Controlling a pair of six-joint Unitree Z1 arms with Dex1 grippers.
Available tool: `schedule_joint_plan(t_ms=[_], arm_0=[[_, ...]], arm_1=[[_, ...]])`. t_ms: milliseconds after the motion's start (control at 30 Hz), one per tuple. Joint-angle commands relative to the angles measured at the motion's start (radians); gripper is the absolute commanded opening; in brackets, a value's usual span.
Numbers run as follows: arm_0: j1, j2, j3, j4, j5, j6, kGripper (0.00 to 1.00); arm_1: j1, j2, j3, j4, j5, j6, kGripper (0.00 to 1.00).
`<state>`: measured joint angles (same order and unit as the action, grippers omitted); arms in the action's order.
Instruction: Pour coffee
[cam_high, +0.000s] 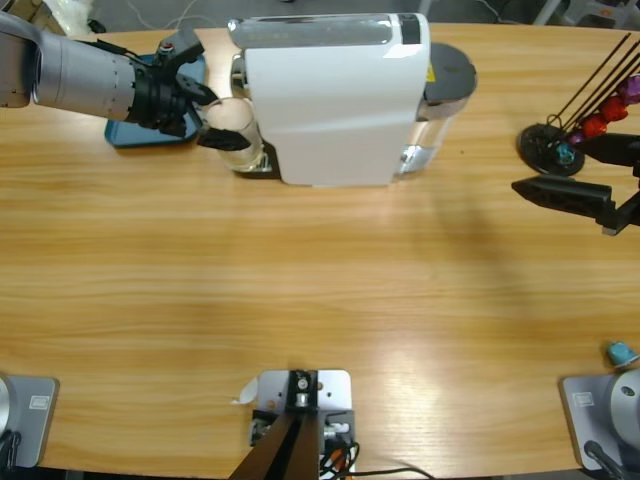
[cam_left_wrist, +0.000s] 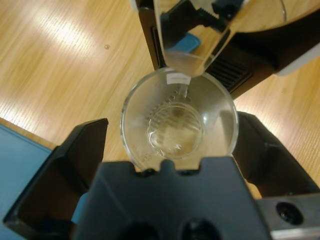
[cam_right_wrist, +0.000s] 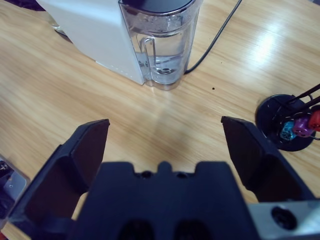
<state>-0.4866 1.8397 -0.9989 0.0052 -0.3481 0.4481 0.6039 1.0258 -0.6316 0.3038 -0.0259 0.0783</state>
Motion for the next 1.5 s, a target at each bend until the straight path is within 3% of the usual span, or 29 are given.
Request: schedule_joint_plan(t_ms=[33, 67, 133, 233, 300, 733, 900, 1067, 1233, 1500], arm_0=[[-0.015, 0.061, -0.002, -0.016, -0.012, 0.003, 0.470], [-0.019, 0.061, -0.005, -0.016, -0.012, 0.003, 0.430], [-0.026, 0.062, -0.006, -0.016, -0.012, 0.003, 0.230], [-0.036, 0.060, -0.002, -0.016, -0.012, 0.000, 0.177], [-0.042, 0.056, 0.002, -0.016, -0.015, 0.000, 0.000], [-0.022, -0.044, 0.039, -0.016, 0.010, -0.067, 0.000], [0.039, -0.099, 0.066, -0.016, 0.010, -0.075, 0.000], [0.169, -0.120, 0.078, -0.029, 0.024, -0.127, 0.000], [0.282, -0.062, 0.065, -0.067, 0.167, -0.250, 0.000], [0.324, 0.072, 0.000, -0.112, 0.274, -0.365, 0.000]], arm_1=[[0.014, 0.033, 0.036, -0.014, -0.009, 0.005, 1.000], [0.014, 0.033, 0.036, -0.014, -0.009, 0.005, 1.000], [0.015, 0.033, 0.036, -0.014, -0.009, 0.005, 1.000], [0.016, 0.031, 0.036, -0.015, -0.009, 0.005, 1.000], [0.016, 0.031, 0.036, -0.015, -0.009, 0.005, 1.000], [0.017, 0.009, 0.041, -0.017, -0.009, 0.007, 1.000], [0.018, 0.005, 0.043, -0.017, -0.009, 0.008, 1.000], [0.019, 0.008, 0.043, -0.019, -0.009, 0.009, 1.000], [0.019, 0.018, 0.043, -0.019, -0.009, 0.009, 1.000], [0.019, 0.034, 0.041, -0.019, -0.005, 0.009, 1.000]])
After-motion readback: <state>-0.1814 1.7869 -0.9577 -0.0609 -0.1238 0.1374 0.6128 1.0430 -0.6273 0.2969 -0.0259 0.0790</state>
